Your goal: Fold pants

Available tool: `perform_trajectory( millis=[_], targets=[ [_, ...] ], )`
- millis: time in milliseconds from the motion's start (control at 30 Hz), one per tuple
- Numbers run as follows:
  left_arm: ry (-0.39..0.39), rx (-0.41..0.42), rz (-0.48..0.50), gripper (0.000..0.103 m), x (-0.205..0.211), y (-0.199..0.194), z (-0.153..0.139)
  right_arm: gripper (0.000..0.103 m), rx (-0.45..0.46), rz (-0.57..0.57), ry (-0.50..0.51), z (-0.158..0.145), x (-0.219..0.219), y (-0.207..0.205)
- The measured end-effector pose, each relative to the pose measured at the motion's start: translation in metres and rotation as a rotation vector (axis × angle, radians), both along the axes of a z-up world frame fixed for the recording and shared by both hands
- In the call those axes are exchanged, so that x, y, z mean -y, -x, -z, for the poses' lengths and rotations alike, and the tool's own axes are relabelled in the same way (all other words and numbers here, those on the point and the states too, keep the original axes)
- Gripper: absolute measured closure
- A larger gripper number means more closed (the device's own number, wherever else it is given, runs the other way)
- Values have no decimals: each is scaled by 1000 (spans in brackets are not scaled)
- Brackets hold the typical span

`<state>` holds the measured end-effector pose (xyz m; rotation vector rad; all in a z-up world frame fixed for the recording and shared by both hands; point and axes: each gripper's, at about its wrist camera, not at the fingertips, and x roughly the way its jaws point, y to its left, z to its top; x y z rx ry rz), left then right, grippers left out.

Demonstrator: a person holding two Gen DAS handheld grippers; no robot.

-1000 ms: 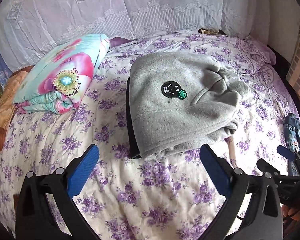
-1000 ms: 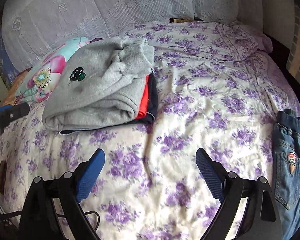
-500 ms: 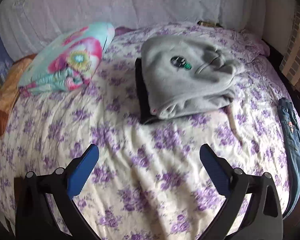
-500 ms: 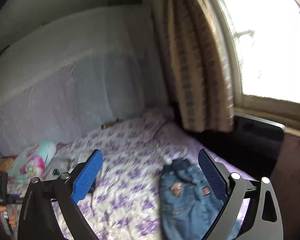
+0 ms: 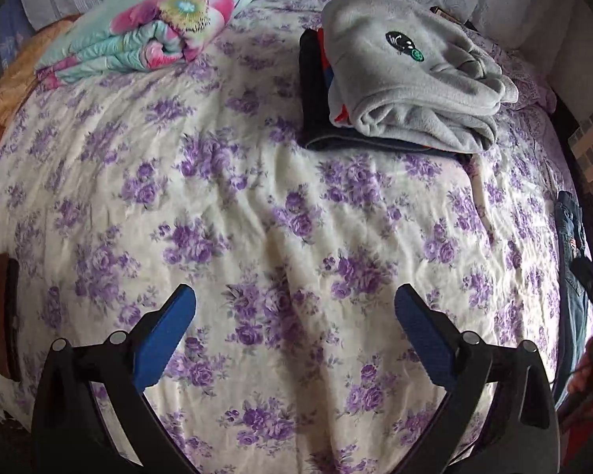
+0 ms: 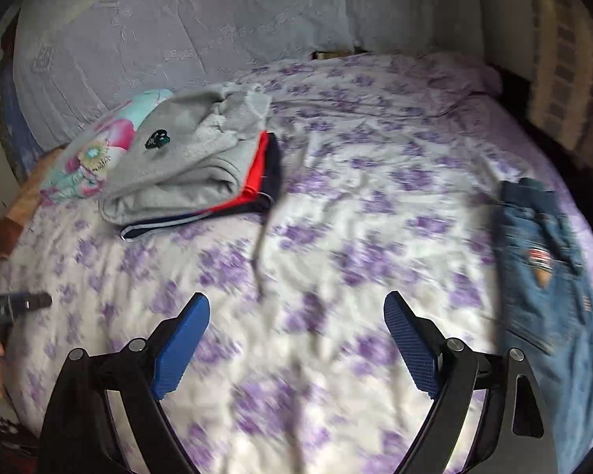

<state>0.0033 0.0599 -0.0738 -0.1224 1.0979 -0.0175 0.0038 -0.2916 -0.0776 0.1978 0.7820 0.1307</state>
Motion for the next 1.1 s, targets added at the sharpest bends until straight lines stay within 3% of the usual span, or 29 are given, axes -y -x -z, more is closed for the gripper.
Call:
perform_trajectory(
  millis=[67,133,333,467,533,700,833,933,1033,1100],
  targets=[
    [-14,11,-18,5,-6,3,-7,13,-10,-7,-115,1,-15,-38],
    [-14,6,-50,5,-15,11,-6,13,-34,-17,-152,2,-33,-63],
    [6,-118,-157,5,-38,46,29,13,-51,-157,-33,11,-110,-109],
    [-19,-145,-200,5,-50,62,35,11,-121,-147,75,39,-145,-158],
    [-21,-143,-211,5,-55,64,33,10,-111,-138,99,45,-151,-162],
    [5,-134,-178,5,-55,54,33,11,-7,-129,7,19,-123,-115],
    [17,-125,-78,5,-30,34,36,11,18,-107,-18,14,-84,-58],
    [13,-119,12,5,-6,23,40,11,90,-65,-60,5,-41,1],
    [21,-128,98,5,18,18,49,11,157,91,-88,-16,29,64],
    [46,-142,137,5,32,14,57,11,190,264,-107,-36,90,108]
  ],
)
